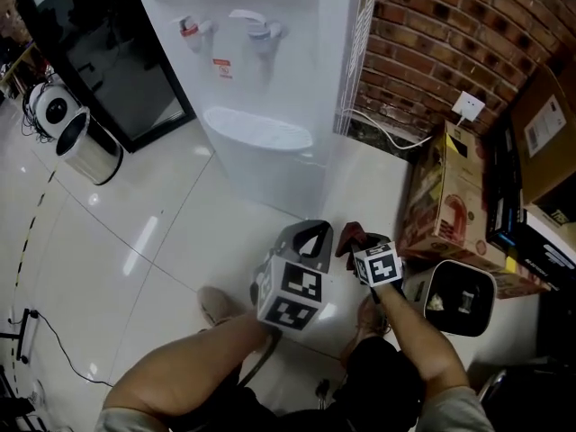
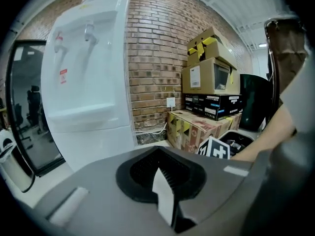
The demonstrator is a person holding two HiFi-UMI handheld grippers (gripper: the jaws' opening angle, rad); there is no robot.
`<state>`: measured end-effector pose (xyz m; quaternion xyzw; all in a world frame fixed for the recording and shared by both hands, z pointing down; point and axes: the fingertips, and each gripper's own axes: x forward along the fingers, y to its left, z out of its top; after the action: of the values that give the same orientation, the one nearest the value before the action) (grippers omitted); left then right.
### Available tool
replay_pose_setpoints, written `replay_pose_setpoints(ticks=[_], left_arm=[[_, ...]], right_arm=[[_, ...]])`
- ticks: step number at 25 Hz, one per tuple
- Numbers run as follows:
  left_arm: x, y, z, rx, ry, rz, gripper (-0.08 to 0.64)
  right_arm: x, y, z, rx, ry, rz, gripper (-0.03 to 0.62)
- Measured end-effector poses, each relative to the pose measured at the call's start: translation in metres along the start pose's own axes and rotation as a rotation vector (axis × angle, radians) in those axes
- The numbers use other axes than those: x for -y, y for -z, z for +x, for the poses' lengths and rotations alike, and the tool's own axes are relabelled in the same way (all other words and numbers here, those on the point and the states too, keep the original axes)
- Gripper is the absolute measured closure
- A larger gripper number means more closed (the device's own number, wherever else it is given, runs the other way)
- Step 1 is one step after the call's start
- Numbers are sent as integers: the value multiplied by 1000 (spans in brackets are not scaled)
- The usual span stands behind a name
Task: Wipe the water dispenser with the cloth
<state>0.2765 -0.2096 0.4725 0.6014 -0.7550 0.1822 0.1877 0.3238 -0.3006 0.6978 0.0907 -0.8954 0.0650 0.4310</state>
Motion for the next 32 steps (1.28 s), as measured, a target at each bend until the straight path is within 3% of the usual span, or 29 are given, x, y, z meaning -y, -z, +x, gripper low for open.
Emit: replay_pose_setpoints(ticks=[3,6,13,16,20,26,29,32], left_arm=[[-12,-1,2,3,-22,-15,560],[-20,0,3,1,-38,-37,560],[-21,-22,8,52,-55,-34,560],[-20,-50,-5,124,-73,-8,560],[-18,-89,-39,231,-92,1,560],[-19,-123,-96,330,-100,-67,560],[-23,-127,-127,345,-124,-82,560],[-19,-125,-150,356,-121,-100,560]], right_arm=[[6,16,27,-61,-4,43,477],[5,34,49,-101,-39,134,423],[12,22,33,-45,-82,230,367],[16,-20,-17,90,-89,242,447],[15,-101,-113,301,-60,163,531],[-6,-217,-275,598,20,50,577],[-35,-238,-342,763,40,50,578],[-46,-227,-370,832,74,90,578]])
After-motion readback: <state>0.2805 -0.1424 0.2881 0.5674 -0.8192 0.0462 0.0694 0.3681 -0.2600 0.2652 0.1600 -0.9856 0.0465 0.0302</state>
